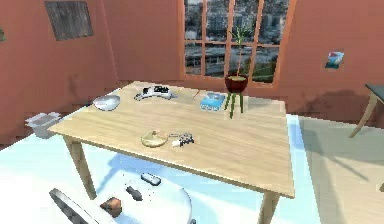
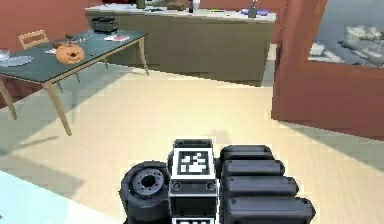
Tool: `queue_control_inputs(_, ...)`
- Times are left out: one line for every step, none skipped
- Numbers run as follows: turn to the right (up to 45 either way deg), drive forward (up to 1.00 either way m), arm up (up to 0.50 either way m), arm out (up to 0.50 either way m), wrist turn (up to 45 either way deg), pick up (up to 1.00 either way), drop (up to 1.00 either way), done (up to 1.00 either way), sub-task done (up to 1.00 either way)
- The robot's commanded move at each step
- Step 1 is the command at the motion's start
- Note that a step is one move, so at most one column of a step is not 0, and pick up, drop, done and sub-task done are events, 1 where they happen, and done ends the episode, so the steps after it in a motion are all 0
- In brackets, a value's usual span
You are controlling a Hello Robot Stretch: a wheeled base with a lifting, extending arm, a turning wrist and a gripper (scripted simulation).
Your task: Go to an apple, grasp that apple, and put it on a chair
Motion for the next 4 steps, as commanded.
queue_control_inputs(3.0,0.00,0.00,0.00,0.0,0.00,0.00,0.00,0.00)
queue_control_inputs(-45.0,0.00,0.00,0.00,0.0,0.00,0.00,0.00,0.00)
queue_control_inputs(-42.0,0.00,0.00,0.00,0.0,0.00,0.00,0.00,0.00)
queue_control_inputs(0.0,0.00,0.00,0.48,0.0,0.00,0.00,0.00,0.00)
